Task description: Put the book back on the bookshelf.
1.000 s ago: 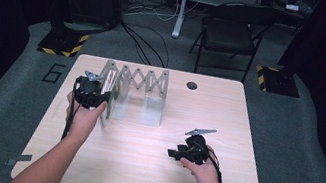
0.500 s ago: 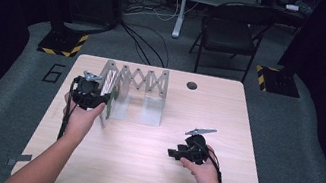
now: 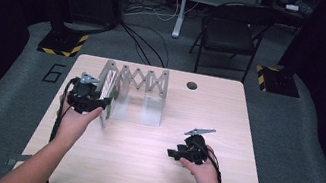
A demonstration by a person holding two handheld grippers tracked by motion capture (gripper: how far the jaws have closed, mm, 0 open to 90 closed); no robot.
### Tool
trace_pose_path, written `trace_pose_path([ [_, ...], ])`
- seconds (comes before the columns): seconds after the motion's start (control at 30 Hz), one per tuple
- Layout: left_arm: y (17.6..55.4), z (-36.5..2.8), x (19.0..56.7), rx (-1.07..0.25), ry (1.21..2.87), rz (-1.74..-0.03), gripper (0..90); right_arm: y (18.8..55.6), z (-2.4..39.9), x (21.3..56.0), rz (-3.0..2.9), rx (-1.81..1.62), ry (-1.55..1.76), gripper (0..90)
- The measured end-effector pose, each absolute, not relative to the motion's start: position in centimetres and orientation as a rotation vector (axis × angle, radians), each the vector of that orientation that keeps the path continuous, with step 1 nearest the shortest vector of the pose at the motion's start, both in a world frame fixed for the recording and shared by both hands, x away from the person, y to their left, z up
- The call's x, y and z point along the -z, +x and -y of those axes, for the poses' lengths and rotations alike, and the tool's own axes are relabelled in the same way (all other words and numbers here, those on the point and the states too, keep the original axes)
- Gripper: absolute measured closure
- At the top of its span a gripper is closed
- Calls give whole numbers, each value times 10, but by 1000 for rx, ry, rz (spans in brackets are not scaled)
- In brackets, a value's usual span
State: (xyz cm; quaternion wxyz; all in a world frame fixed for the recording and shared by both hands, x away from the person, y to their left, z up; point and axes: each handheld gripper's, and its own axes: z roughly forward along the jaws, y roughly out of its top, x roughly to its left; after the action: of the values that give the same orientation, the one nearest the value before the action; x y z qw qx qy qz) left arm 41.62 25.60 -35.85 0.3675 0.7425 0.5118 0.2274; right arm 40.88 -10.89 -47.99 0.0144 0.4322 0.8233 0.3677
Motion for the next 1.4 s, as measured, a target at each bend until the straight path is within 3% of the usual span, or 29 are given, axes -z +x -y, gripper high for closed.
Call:
trace_pose_path([
  [0.6, 393, -253, 361, -509, 1970, -1203, 483, 409, 111, 479, -2564, -1143, 1337, 471],
  [1.4, 361, -259, 416, -419, 1949, -1157, 473, 409, 111, 479, -2557, -1153, 1334, 470],
])
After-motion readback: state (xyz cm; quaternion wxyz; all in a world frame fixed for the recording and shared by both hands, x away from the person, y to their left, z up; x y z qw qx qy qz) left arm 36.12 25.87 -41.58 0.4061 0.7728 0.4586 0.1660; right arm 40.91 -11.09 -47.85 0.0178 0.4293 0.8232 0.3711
